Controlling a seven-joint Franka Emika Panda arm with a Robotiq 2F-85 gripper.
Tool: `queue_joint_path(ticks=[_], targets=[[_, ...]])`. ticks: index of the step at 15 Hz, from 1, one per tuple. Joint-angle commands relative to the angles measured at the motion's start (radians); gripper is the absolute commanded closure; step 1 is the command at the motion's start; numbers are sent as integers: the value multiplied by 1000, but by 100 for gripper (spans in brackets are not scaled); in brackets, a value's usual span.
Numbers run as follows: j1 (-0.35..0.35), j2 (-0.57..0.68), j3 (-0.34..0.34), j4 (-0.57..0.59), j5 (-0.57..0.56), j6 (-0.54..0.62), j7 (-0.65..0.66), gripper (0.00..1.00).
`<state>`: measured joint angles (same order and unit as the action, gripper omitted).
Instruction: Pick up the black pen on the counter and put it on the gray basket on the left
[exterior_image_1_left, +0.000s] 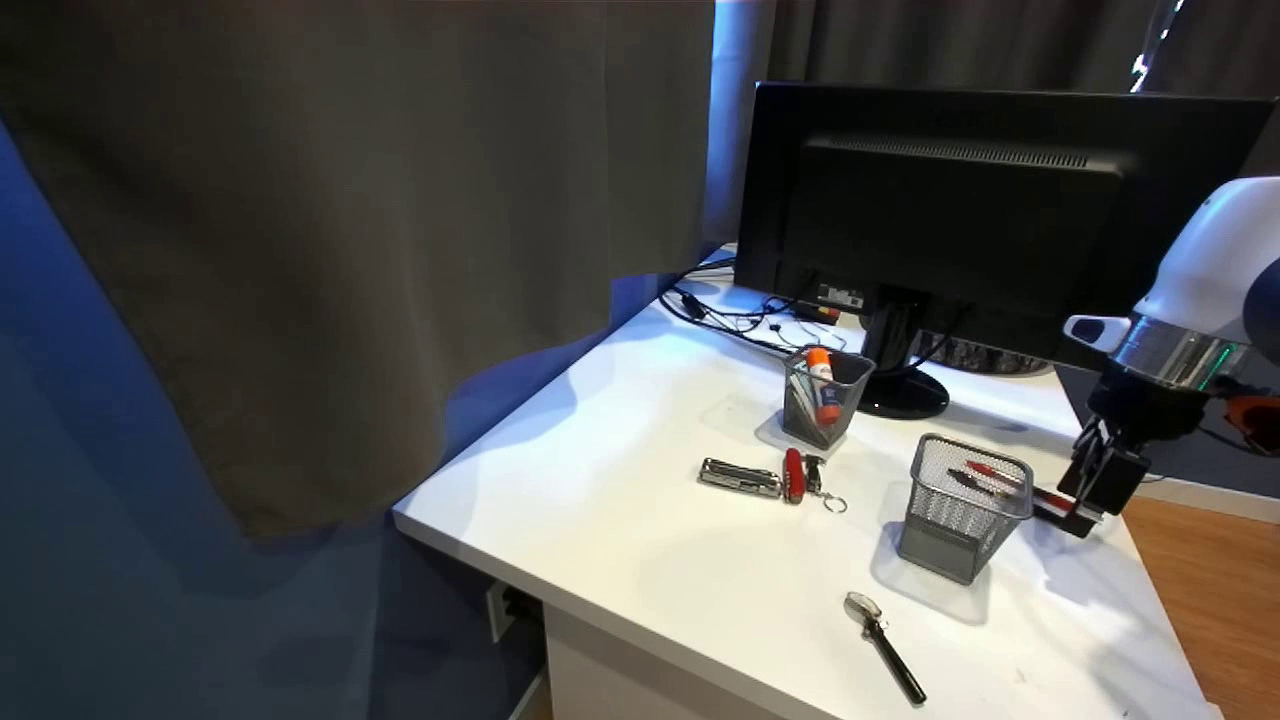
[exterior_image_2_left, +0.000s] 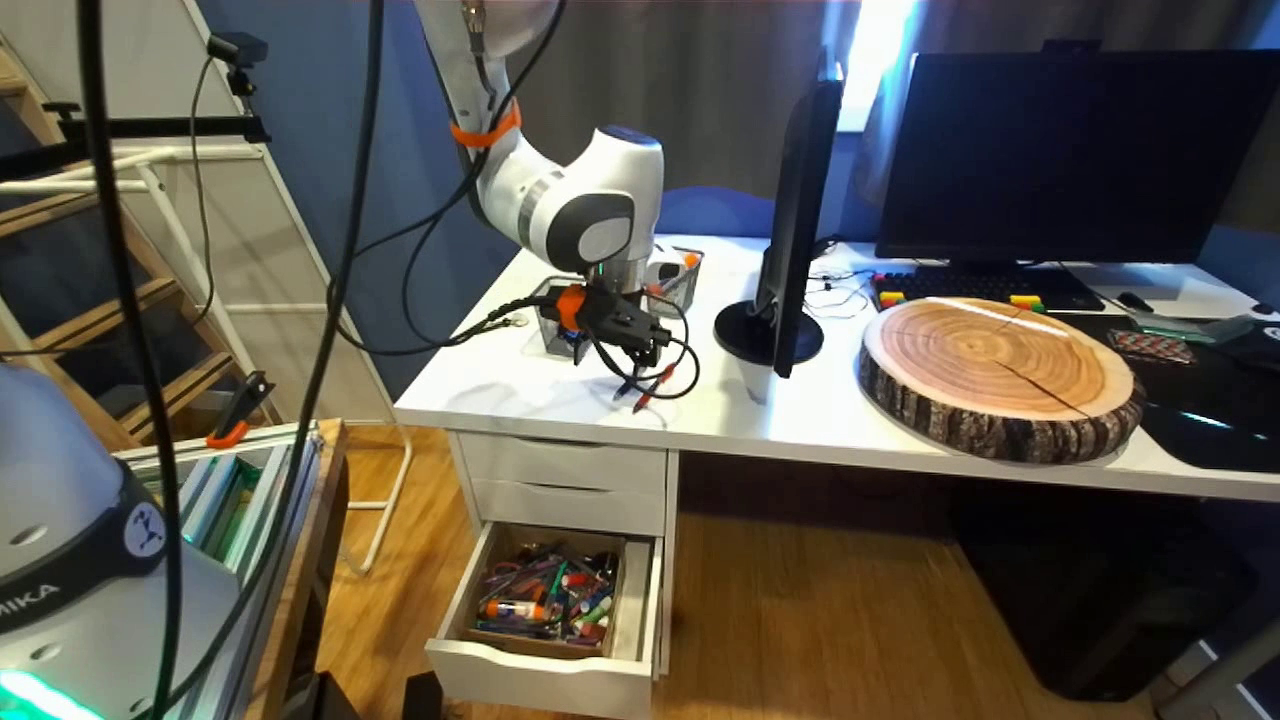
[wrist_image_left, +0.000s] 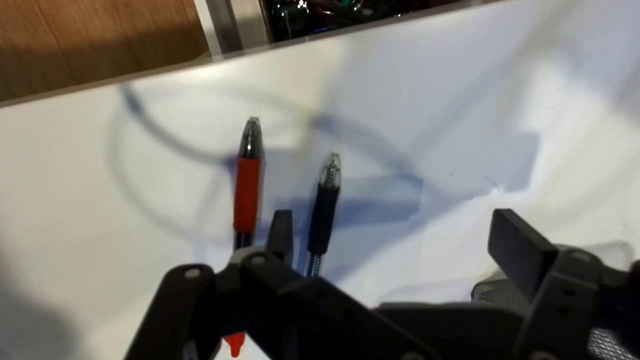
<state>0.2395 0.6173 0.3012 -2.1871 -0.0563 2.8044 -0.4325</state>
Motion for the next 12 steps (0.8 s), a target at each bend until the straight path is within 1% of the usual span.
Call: queue_joint_path(ticks=[1,2,4,5,6,9,11,12], targets=[[1,47,-9,34,-61,35,32,0],[2,50,-13,35,-68,42,36,0],[1,58,-16,41,-81,44,40,6],[0,60,-17,43,-86,42,39,15],[1,61,-20,44,-91,42,40,32],[-3,65,-19,47,-97,40,38,55],[-6,68,-17,49,-99,39,37,67],[-6,69,-17,49,-100,38,36,75]])
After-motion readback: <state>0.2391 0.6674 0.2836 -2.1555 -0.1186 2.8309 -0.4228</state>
